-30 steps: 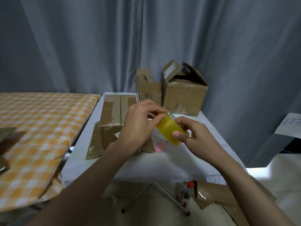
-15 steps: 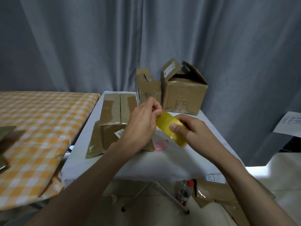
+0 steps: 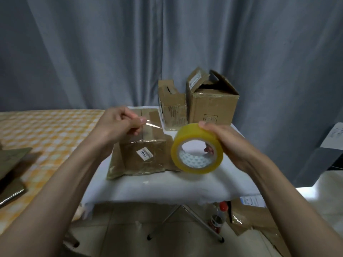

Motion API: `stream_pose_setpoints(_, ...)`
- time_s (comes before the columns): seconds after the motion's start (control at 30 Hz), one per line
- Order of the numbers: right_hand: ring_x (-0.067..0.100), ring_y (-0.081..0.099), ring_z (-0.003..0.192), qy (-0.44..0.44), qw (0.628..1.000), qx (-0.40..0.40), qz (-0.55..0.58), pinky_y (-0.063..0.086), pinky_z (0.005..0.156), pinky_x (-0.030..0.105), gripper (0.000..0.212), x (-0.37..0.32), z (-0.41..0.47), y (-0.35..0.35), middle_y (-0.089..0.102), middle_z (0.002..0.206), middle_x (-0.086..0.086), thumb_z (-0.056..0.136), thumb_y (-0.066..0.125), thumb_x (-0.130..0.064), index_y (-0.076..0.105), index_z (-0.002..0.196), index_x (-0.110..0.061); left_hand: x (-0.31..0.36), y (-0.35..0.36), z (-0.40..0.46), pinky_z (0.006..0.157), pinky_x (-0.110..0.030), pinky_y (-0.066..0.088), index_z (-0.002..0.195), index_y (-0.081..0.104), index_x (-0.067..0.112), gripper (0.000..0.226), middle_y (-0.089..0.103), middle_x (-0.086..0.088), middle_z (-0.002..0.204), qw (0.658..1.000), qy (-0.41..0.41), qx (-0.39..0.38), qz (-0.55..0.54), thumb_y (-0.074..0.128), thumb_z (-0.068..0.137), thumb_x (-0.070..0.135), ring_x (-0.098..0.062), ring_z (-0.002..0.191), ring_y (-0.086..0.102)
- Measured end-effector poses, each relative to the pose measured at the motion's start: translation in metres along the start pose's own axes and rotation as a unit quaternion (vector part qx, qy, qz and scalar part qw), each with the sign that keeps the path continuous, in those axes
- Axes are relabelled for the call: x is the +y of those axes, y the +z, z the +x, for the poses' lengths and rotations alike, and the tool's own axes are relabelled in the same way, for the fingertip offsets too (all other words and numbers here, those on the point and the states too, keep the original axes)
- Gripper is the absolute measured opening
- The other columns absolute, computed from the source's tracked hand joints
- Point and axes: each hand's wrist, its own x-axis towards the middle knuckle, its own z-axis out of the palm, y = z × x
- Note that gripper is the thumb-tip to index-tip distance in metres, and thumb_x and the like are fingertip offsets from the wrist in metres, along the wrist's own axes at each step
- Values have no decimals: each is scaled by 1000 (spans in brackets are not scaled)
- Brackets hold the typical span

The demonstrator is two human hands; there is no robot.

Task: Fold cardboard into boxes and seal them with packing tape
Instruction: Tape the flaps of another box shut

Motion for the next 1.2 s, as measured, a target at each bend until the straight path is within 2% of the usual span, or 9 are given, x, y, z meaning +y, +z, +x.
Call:
stream_pose_setpoints(0.1,8,64,65,-19,995,26,-91,51,65,26,70,-10,12,6,72,83,9,66,68,-79,76,92,-14,-7,-18,-4,50,-18,50,95,59,-7,15,59,-13,65,1000,-18,-1,11,69,88,2,-13,48,55)
stream_pose_setpoints(0.23,9,47,45,-51,947,98,-302,34,53,26,67,-27,37,20,46,39,-10,63,71,-78,51,51,-15,-17,-45,-2,56,-20,55,81,57,-2,16,63,-14,68,999,-30,36,20,70,88,4,-13,50,58)
stream_pose_setpoints(0.3,11,50,51,-56,924,105,-363,32,51,27,61,-30,48,30,50,40,-11,64,73,-76,52,51,-20,-25,-58,0,57,-21,56,80,59,0,17,63,-17,73,997,-50,50,36,73,86,8,-16,54,60)
stream_pose_setpoints(0.4,12,54,56,-42,922,70,-379,35,51,28,62,-34,62,37,56,56,-5,62,74,-77,56,54,-18,-37,-67,2,55,-20,57,78,62,0,18,63,-15,70,994,-85,47,43,75,84,11,-17,56,61)
stream_pose_setpoints(0.6,11,44,47,-9,928,18,-373,34,55,28,70,-27,80,28,41,33,-12,83,59,-71,51,37,-20,-47,-68,6,55,-21,56,78,63,2,19,66,-19,75,993,-104,27,43,75,85,14,-16,58,62)
stream_pose_setpoints(0.77,13,43,46,26,925,13,-378,34,55,28,70,-18,87,28,39,35,-12,73,66,-75,42,37,-20,-50,-65,6,54,-21,57,75,62,4,19,67,-17,74,992,-121,18,40,75,85,13,-21,61,61)
stream_pose_setpoints(0.93,18,61,70,47,935,-12,-350,41,60,29,66,-4,85,33,61,64,-6,53,63,-87,54,50,-22,-60,-59,7,52,-24,58,74,59,4,22,64,-14,61,988,-143,10,63,75,86,12,-16,51,61)
stream_pose_setpoints(1.13,14,61,60,51,932,-12,-358,40,56,27,57,8,85,34,65,64,-2,67,70,-76,61,66,-19,-56,-62,10,71,-40,56,96,51,16,54,67,-10,91,948,-181,-14,262,81,72,54,-23,74,66)
stream_pose_setpoints(1.2,14,58,58,49,937,-20,-346,40,57,26,57,9,85,36,60,61,-1,68,69,-75,58,65,-19,-51,-57,11,72,-36,46,102,52,21,54,62,-5,104,918,-96,28,383,81,70,54,-24,90,61)
